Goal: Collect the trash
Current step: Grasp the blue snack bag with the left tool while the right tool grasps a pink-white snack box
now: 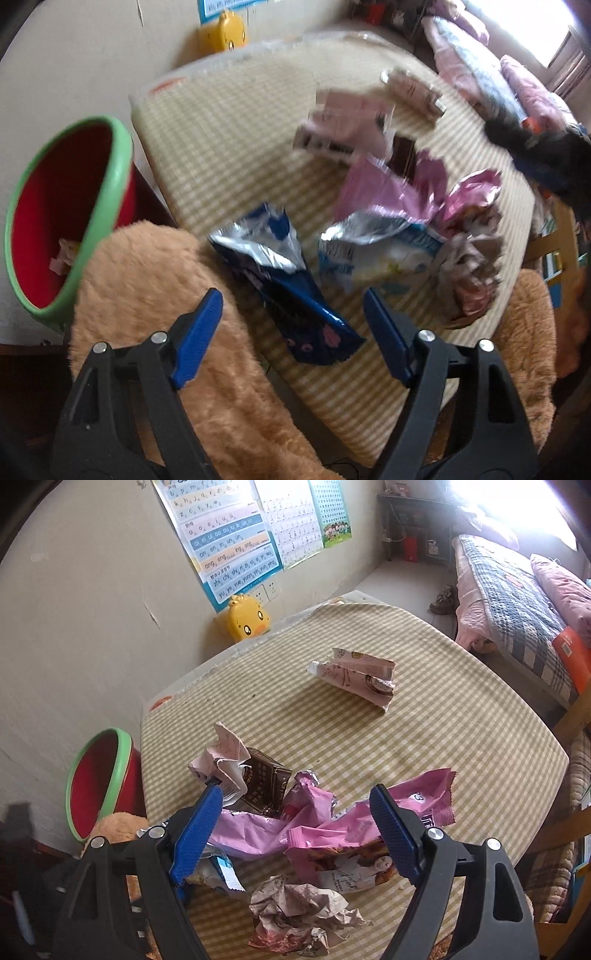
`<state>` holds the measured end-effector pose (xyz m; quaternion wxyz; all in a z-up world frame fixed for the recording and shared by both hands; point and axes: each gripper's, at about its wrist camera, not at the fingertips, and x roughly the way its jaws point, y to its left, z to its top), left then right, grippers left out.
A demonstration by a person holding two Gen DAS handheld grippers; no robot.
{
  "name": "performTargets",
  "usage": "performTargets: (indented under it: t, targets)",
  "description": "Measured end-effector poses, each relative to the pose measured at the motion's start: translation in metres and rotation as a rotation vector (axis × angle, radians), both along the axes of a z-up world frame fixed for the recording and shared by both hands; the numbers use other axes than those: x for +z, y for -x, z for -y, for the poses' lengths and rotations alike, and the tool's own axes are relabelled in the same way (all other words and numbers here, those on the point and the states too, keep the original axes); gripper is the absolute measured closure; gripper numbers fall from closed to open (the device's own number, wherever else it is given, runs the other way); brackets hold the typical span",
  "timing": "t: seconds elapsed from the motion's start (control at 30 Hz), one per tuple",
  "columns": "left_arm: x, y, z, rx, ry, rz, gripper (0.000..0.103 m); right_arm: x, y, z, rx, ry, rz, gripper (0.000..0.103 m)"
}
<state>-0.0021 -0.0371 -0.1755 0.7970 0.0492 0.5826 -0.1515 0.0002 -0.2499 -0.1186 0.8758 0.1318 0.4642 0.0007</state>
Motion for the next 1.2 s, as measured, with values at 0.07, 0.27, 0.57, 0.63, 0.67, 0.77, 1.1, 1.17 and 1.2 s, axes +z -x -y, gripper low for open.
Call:
performTargets:
  t: [0.07,0.27,0.57,0.63,0.67,0.77,1.1,1.17,1.2]
  targets:
    - [-0.006,-0.001,0.003,-0.014,-0.014,-0.005,0.052,0.001,0.002,0.002,0.0,0.002,0.004,0.024]
    - [-0.003,-0.005,-0.004,-0.001,0.039,-0.004,0.094,-0.005,-0.002,0.002,0.006,0.009,-0.007,0.024]
    - [0.029,-0.013,-0.01,0.009,0.035,0.141,0.097,-0.026,-0.047,-0.032,0.124,0.036,-0.061,0.017]
    - [0.026,-0.017,-0.012,0.02,0.043,0.128,0.097,-0.034,-0.061,-0.04,0.15,0.022,-0.084,0.017]
    - [0.025,-0.019,-0.012,0.025,0.043,0.128,0.097,-0.039,-0.069,-0.044,0.162,0.017,-0.101,0.017]
    - [0.025,-0.022,-0.014,0.032,0.036,0.136,0.097,-0.054,-0.087,-0.054,0.199,0.021,-0.15,0.02]
    - [0.01,-0.048,0.0,0.029,0.015,0.108,0.093,-0.028,-0.08,-0.021,0.08,-0.023,-0.044,0.068]
    - [0.005,-0.052,0.006,0.017,0.007,0.094,0.071,-0.02,-0.074,-0.009,0.044,-0.028,-0.024,0.068]
    - [0.003,-0.051,0.009,0.011,0.005,0.092,0.064,-0.016,-0.069,-0.002,0.026,-0.043,-0.015,0.067]
